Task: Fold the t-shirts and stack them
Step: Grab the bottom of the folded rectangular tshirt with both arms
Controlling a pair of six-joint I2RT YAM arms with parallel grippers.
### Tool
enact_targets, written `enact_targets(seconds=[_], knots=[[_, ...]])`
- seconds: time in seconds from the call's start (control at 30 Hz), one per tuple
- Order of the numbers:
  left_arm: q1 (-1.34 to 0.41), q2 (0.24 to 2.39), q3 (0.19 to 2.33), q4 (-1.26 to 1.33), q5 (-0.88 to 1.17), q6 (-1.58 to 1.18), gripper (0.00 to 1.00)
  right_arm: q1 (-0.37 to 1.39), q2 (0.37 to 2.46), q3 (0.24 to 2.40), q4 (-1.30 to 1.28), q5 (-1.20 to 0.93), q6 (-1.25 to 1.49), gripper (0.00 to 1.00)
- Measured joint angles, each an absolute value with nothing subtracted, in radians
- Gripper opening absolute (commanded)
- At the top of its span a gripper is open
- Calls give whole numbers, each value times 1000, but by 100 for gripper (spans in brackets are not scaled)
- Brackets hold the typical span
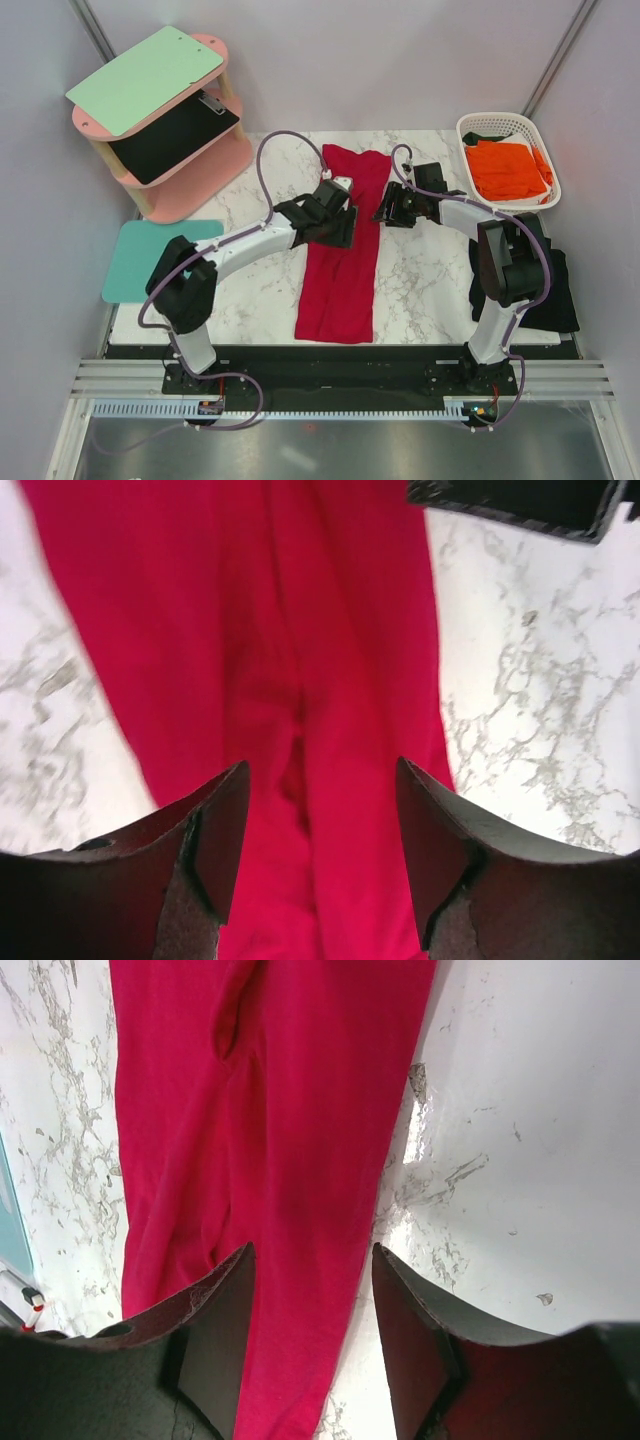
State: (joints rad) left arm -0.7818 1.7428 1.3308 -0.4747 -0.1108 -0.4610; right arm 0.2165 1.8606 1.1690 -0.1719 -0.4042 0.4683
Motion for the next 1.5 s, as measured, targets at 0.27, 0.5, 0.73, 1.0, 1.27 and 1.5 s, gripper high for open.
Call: enact_targets(seconds=[0.27, 0.5, 0.73, 1.0, 1.27, 1.5], knots=[[-784, 1912, 1453, -418, -5, -445, 59, 216, 1861, 1169, -172, -407, 468, 58], [-779, 2003, 1473, -411, 27, -444, 55, 216, 1864, 1169, -171, -411, 468, 58], [-755, 2069, 1477, -409, 31, -444, 48, 216, 1869, 1169, -172, -413, 468, 59], [-730, 2085, 1481, -402, 31, -436, 2, 216, 1890, 1169, -172, -414, 468, 59], [-730, 2084, 1477, -400, 28, -435, 2, 216, 1896, 1169, -172, -414, 468, 59], [-728, 2048, 1440, -419, -10, -435, 2, 216, 1897, 1169, -172, -414, 468, 60]])
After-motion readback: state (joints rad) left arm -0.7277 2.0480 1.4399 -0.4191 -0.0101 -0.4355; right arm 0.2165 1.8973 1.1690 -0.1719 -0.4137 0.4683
